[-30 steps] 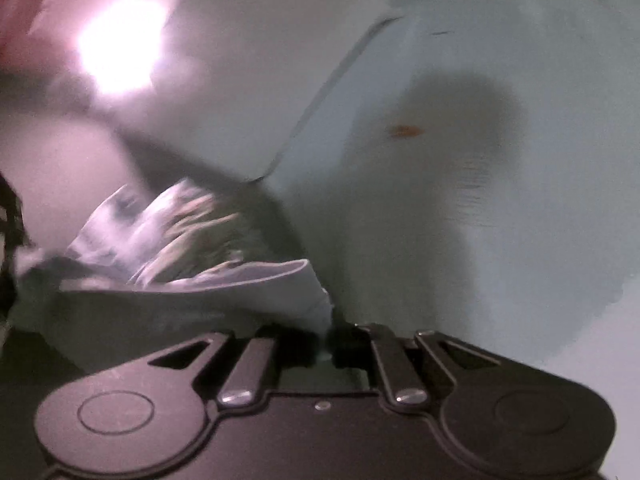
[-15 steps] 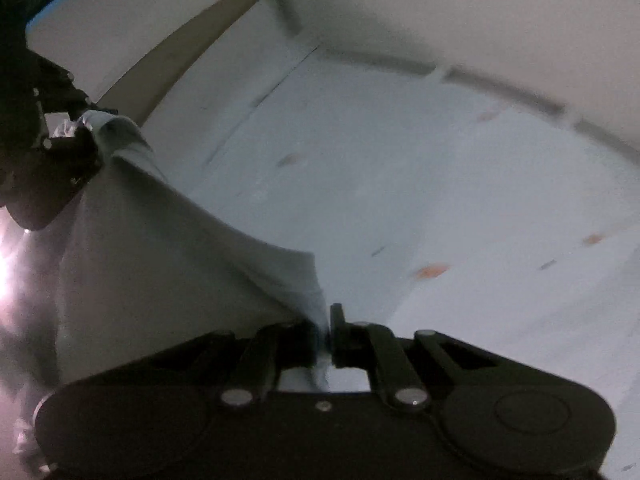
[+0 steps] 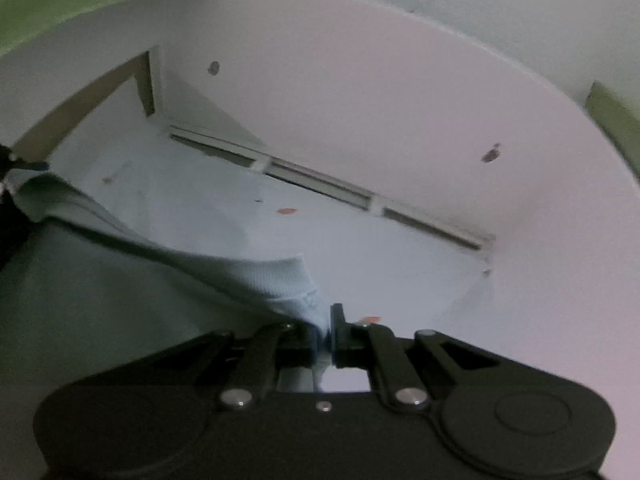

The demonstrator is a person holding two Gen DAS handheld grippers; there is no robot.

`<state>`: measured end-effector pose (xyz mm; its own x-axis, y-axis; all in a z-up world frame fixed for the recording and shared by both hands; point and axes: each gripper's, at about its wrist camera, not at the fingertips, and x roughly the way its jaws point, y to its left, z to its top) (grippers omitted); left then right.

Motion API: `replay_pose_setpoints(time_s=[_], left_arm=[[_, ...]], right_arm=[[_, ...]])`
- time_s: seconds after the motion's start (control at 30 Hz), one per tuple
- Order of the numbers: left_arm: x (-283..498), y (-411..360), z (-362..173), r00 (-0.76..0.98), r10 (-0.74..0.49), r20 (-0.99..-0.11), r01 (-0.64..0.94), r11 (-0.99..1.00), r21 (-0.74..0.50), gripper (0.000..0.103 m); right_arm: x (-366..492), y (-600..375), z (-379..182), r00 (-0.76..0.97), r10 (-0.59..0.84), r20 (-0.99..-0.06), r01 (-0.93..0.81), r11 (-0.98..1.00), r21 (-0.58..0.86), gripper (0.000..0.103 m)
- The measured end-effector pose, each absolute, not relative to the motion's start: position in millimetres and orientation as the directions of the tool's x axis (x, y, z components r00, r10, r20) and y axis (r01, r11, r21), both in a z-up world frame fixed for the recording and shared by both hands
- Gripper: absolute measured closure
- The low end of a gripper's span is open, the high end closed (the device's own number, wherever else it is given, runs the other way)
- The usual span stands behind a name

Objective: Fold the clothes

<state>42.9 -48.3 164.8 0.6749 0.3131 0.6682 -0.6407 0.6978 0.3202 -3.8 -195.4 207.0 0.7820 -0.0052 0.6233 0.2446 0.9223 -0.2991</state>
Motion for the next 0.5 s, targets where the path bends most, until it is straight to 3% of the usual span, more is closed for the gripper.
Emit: replay_pose_setpoints(time_s=[0.17,0.5], left_arm=[[31.3,-69.6,139.0,0.766,0.241,0.595,-0.562,0.699,0.441,0.091],[119.1,-60.8,101.1,0.860,0.208,0.466,-0.477,0.654,0.588,0.092]], right_arm=[[-37.9,-212.7,169.8,0.762,-0.122,0.636,0.410,0.851,-0.329,0.097],[27.5,-225.6,129.6,0.862,-0.180,0.473,0.380,0.847,-0.370,0.097]])
